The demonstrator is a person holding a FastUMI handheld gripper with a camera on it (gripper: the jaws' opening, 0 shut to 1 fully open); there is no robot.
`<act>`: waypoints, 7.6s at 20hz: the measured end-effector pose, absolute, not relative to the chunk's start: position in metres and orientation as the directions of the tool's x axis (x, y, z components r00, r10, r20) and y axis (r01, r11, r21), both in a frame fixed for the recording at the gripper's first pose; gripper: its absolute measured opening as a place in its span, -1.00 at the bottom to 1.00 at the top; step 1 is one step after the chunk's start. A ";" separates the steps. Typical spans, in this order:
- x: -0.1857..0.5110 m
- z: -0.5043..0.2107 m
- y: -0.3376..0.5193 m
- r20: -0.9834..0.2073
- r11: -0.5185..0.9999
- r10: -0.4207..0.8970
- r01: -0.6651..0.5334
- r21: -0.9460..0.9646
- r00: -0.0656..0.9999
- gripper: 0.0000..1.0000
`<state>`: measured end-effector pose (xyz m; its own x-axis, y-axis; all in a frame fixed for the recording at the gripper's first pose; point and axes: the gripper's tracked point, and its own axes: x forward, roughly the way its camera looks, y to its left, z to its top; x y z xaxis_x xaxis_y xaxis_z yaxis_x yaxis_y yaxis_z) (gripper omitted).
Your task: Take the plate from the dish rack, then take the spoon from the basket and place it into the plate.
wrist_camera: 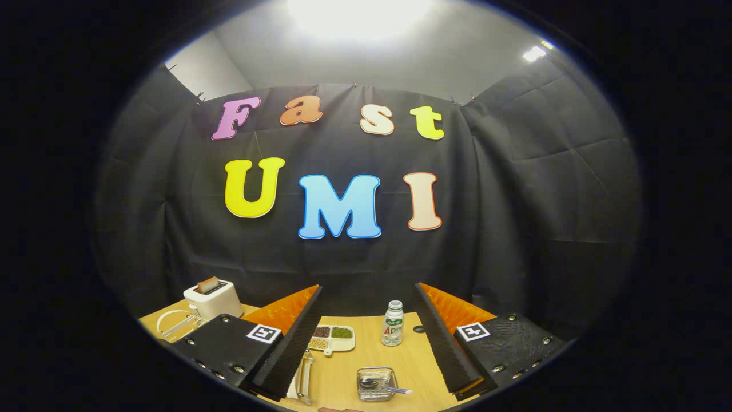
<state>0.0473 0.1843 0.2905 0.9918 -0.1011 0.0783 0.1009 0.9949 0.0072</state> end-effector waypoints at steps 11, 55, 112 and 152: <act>0.096 0.277 0.247 -0.137 0.997 0.069 -0.066 0.026 0.988 0.92; 0.148 0.109 0.358 -0.791 0.956 -0.289 0.208 -0.207 0.539 -0.78; -0.091 0.046 0.135 -0.899 0.972 0.090 0.158 0.173 0.428 -0.78; -0.050 0.090 0.138 -0.415 0.988 0.140 -0.152 0.004 0.899 0.63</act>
<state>-0.0503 0.1379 0.0895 0.8992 0.1399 -0.4145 -0.1519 0.9884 0.0039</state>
